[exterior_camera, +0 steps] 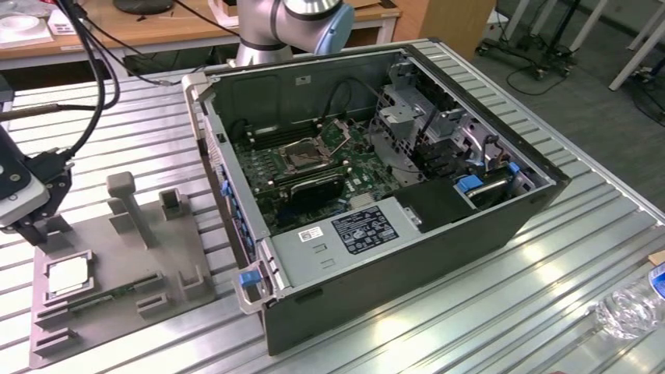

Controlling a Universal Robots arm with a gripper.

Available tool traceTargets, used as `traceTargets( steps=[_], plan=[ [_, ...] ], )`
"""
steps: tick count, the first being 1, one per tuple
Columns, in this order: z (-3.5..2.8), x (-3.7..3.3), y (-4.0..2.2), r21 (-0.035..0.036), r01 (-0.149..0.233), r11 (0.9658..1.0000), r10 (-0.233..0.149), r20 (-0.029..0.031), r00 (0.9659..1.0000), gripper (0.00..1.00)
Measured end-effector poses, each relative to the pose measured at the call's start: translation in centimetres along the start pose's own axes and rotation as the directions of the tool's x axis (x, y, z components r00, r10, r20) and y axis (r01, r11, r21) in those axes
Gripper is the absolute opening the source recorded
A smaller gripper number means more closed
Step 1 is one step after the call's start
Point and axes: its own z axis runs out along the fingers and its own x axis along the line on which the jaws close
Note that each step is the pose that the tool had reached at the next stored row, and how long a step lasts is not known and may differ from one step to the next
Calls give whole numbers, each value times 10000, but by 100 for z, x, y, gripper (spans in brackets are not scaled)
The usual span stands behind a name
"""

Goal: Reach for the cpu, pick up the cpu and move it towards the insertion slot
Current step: 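Reach for the cpu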

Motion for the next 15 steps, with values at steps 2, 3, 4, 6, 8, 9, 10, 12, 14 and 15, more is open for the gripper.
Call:
traceTargets(
  steps=[2, 3, 4, 6, 8, 9, 10, 12, 14, 15],
  plan=[
    [11, 2, -4, 2, -1, 10000, 1, -2, 10000, 11],
    [11, 2, -4, 2, -1, 10000, 1, -3, 10000, 11],
    [11, 2, -4, 2, 0, 10000, 0, -3, 10000, 11],
    [11, 2, -5, 2, 0, 10000, 0, -2, 10000, 11],
    [17, 2, -5, 1, 1, 10000, -1, 0, 10000, 11],
    [27, 2, -5, 0, 1, 10000, -1, 1, 10000, 11],
    [39, 3, -6, 1, 0, 10000, 0, 0, 10000, 11],
    [65, 3, -8, 1, 0, 10000, 0, -1, 10000, 11],
    [96, 2, -10, 1, 0, 10000, 0, -1, 10000, 11],
    [112, 2, -11, 1, 0, 10000, 0, -1, 10000, 11]
  ],
)
